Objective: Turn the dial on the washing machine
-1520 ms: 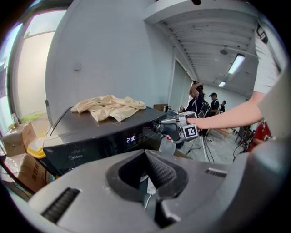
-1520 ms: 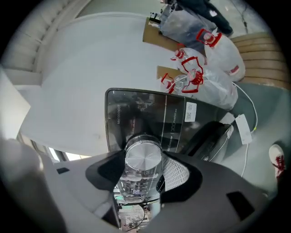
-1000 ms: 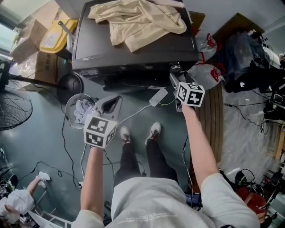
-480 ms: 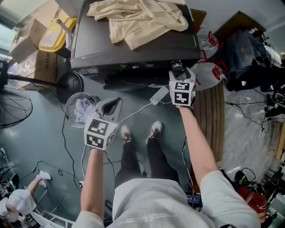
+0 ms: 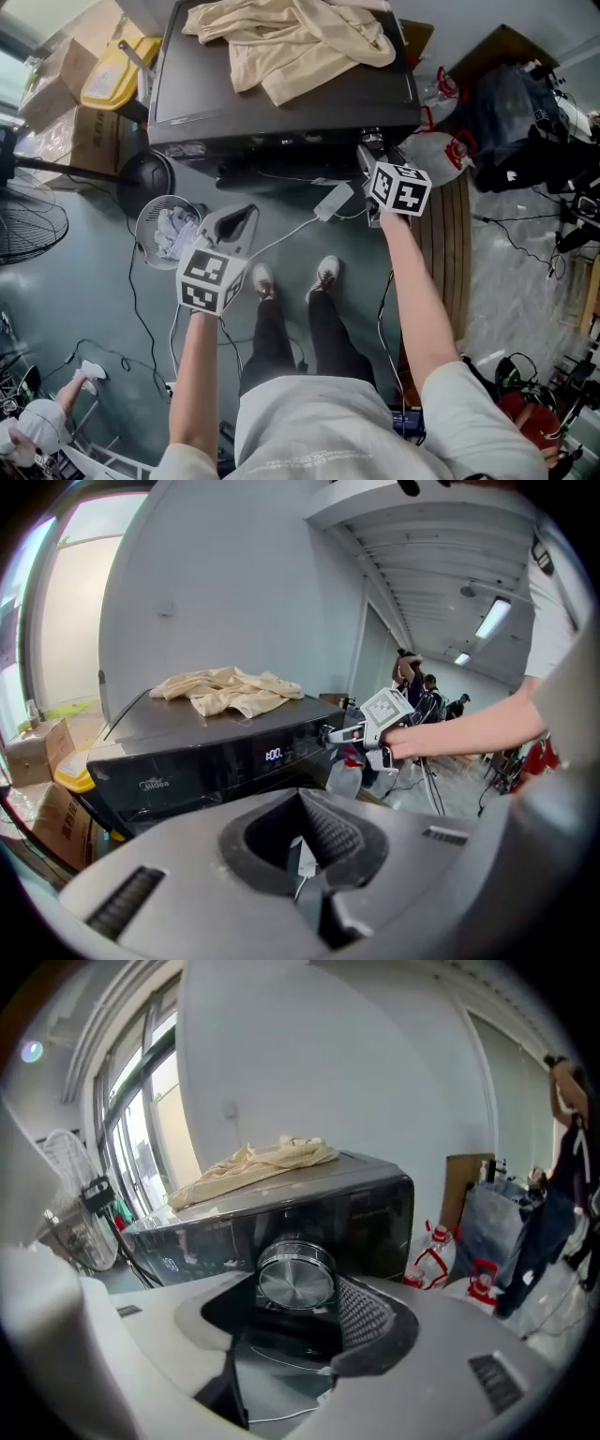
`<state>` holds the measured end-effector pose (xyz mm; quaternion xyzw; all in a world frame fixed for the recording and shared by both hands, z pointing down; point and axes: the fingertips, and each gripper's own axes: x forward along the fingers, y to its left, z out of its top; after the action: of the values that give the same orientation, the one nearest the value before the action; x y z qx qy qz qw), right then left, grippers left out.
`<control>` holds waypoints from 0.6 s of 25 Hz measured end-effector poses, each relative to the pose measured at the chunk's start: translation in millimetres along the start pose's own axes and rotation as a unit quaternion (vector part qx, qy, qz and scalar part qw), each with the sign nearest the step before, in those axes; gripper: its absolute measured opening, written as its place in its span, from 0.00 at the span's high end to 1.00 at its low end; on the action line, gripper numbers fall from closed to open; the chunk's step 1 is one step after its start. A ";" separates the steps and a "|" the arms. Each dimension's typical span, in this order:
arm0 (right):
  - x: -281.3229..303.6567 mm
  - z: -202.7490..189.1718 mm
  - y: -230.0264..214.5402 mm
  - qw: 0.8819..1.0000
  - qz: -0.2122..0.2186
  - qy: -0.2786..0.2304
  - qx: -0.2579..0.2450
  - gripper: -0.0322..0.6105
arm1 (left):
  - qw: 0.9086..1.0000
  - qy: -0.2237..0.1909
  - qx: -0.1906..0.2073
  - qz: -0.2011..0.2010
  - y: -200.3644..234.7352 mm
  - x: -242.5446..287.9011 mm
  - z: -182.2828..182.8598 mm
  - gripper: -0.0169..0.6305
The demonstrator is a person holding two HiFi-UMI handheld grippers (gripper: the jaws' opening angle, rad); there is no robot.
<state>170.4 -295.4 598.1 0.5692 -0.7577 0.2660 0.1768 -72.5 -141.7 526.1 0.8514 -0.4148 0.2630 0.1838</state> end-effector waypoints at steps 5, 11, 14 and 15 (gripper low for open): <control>-0.4 0.4 -3.4 0.996 0.031 -0.004 0.084 0.52 | 1.000 0.000 0.001 -0.002 -2.4 2.4 0.9 0.95; 0.0 0.3 -3.5 0.984 0.071 -0.003 0.163 0.52 | 1.000 -0.001 0.001 0.003 2.4 -0.3 2.4 0.95; 0.4 1.9 -2.4 0.973 0.092 -0.007 0.210 0.52 | 1.000 -0.002 0.002 0.005 5.1 -2.6 5.8 0.95; 0.3 2.4 -2.3 0.969 0.099 -0.007 0.226 0.52 | 1.000 -0.003 0.004 0.006 5.3 -3.7 7.8 0.95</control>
<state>172.6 -297.6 596.9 0.5183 -0.7316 0.4428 0.0109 -76.3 -146.7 518.3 0.8505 -0.4191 0.2632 0.1782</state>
